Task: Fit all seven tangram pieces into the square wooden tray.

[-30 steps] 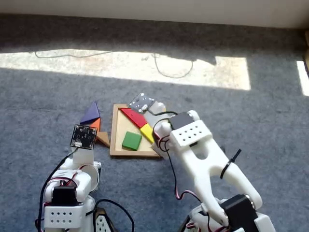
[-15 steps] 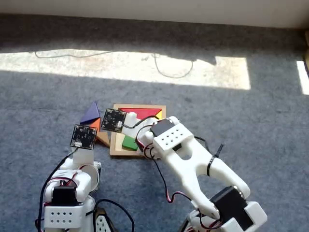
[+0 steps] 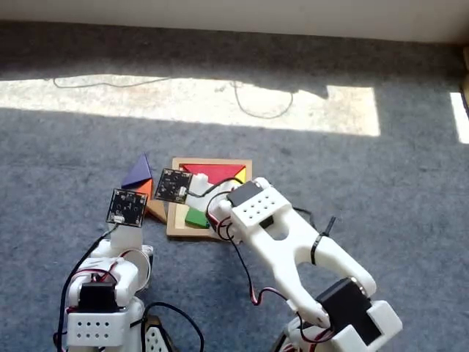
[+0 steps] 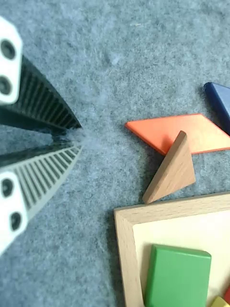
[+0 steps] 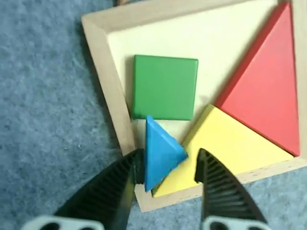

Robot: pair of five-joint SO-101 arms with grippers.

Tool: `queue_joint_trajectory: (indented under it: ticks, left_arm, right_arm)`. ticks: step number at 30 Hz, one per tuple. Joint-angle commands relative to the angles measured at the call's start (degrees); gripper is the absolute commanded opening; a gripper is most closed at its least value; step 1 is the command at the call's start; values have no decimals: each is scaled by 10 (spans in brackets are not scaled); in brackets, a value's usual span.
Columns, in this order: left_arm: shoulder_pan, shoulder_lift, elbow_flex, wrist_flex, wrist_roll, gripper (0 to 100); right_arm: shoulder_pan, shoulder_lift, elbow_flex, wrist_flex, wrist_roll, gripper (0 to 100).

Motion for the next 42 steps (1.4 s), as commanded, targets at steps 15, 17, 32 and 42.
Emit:
queue_joint_trajectory:
  ticks: [15, 17, 32, 42]
  left_arm:
    - [2, -4, 12, 2, -3, 7]
    - [2, -4, 12, 2, -3, 7]
    - [2, -4, 12, -3, -4, 7]
    - [-1, -5, -43, -2, -4, 7]
  right_arm:
    - [29, -51, -8, 63, 1, 2]
    - [29, -92, -8, 105, -13, 8]
    - [151, -399, 134, 125, -287, 5]
    - [239, -444, 297, -44, -373, 5]
